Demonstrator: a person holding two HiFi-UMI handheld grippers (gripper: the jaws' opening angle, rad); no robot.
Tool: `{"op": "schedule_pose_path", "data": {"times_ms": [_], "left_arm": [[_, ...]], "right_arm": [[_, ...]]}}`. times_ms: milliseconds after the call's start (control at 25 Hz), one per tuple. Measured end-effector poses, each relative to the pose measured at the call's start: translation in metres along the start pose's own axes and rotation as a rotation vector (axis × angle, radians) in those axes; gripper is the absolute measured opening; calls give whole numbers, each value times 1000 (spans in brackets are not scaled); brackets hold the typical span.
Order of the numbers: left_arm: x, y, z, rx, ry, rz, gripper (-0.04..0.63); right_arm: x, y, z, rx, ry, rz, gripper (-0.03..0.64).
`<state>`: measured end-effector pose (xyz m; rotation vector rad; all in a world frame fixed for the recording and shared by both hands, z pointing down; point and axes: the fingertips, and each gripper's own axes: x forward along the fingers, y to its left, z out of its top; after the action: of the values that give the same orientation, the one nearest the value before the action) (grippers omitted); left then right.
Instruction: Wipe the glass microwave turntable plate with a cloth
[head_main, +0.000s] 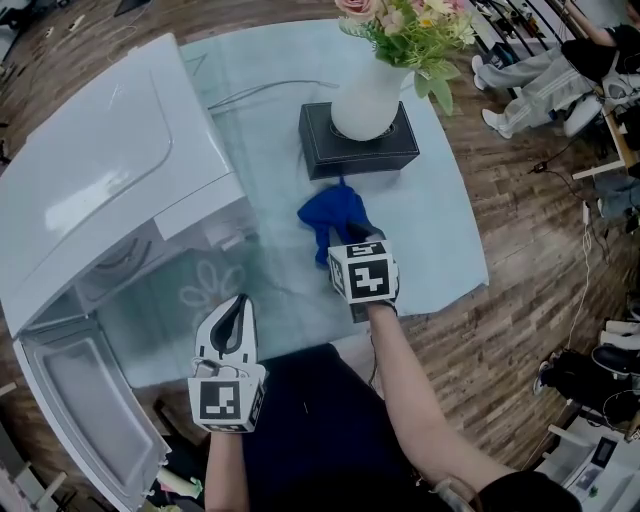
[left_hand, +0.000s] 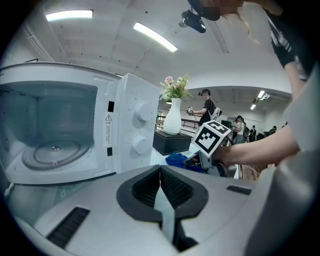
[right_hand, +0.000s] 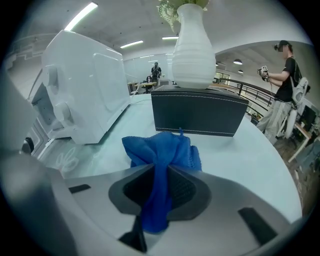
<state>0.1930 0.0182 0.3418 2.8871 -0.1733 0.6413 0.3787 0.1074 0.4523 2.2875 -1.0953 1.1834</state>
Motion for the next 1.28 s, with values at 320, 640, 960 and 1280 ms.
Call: {"op": "schedule_pose_path", "data": {"times_ms": [320, 640, 960, 1280], "left_arm": [[-12, 7, 0, -4, -14, 56, 5], [-37, 12, 0, -9, -35, 130, 5], [-72, 18, -2, -27, -58, 214, 5], [-109, 38, -12, -83, -89, 331, 5]], "right_arm": [[-8, -2, 6, -81, -67, -19, 52], [-41, 14, 19, -165, -139, 4, 52], [-72, 56, 25, -250, -181, 105, 52], [-100, 118, 24, -373, -196, 240, 52]]}}
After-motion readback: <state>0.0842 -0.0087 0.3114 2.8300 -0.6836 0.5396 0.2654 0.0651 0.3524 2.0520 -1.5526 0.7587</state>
